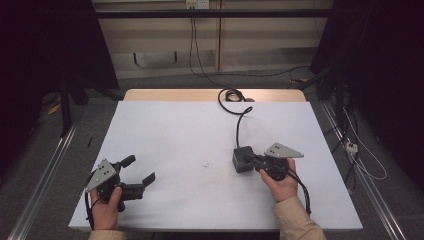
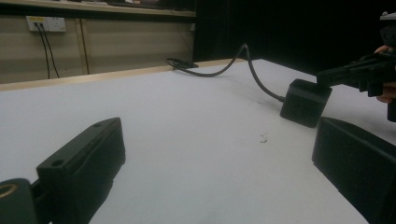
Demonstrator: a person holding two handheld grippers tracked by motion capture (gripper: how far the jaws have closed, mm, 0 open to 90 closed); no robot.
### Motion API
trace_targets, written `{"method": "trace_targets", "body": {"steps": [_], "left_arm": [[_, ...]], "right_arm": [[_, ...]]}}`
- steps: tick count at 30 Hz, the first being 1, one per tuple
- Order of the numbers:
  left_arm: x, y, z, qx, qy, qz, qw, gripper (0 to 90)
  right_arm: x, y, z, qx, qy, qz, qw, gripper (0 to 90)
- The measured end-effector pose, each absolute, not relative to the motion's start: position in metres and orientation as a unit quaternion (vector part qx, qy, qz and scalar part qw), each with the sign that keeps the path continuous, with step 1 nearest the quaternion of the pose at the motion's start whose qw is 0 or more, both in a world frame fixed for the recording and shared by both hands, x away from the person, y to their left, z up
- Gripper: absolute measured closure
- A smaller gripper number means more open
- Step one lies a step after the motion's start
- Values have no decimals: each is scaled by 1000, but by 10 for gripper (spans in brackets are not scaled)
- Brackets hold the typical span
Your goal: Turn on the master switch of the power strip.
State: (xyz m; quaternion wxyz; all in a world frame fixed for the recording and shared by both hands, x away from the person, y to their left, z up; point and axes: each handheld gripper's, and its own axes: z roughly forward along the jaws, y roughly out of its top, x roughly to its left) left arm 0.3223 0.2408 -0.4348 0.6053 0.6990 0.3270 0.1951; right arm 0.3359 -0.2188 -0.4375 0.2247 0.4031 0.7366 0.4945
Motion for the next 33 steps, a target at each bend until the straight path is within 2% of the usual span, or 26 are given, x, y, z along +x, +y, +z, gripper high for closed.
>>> {"method": "trace_targets", "body": {"steps": [33], "left_arm": [[322, 240, -434, 699, 324, 198, 606, 24]], "right_arm": [[334, -216, -438, 398, 740, 485, 240, 900]]}}
